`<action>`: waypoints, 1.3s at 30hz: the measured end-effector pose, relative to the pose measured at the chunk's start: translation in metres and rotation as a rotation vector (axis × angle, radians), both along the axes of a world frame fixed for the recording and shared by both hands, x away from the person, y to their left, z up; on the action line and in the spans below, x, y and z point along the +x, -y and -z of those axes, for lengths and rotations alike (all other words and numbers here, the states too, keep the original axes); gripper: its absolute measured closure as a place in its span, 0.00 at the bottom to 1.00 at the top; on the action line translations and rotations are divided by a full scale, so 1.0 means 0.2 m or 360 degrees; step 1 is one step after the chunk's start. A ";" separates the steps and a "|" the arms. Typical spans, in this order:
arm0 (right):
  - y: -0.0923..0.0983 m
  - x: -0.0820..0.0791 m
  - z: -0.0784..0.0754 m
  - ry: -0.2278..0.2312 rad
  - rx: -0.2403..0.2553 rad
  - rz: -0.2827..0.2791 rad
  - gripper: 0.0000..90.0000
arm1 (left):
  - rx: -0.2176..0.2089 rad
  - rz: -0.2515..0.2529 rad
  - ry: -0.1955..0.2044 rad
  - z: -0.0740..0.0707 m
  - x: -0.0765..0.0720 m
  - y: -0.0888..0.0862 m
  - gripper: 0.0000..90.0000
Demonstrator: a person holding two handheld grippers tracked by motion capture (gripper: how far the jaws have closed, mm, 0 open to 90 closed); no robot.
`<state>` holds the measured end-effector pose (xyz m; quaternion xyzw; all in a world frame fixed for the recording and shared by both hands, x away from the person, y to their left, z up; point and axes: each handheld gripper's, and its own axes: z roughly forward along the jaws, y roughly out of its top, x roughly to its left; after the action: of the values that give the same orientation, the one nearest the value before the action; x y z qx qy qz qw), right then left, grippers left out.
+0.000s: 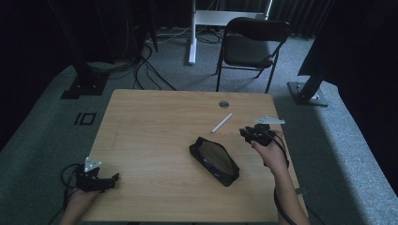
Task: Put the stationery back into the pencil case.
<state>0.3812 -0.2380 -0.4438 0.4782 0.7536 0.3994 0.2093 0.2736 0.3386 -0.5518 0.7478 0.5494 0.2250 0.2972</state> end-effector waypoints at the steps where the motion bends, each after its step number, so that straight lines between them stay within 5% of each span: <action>1: -0.01 -0.01 -0.01 0.0005 -0.0004 -0.0014 0.76 | 0.0000 0.0000 0.0000 0.00 0.00 0.00 0.00; 23: -0.23 -0.15 -0.09 0.0037 -0.0008 -0.0297 0.76 | -0.0001 -0.0001 0.0001 0.00 0.00 0.00 0.00; 39: -0.40 -0.20 -0.02 -0.0019 -0.0051 -0.0462 0.76 | -0.0002 -0.0002 0.0001 0.00 0.00 0.00 0.00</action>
<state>0.3409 -0.1589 -0.4390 0.3633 0.8224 0.4105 0.1523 0.2736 0.3385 -0.5518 0.7473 0.5498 0.2252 0.2976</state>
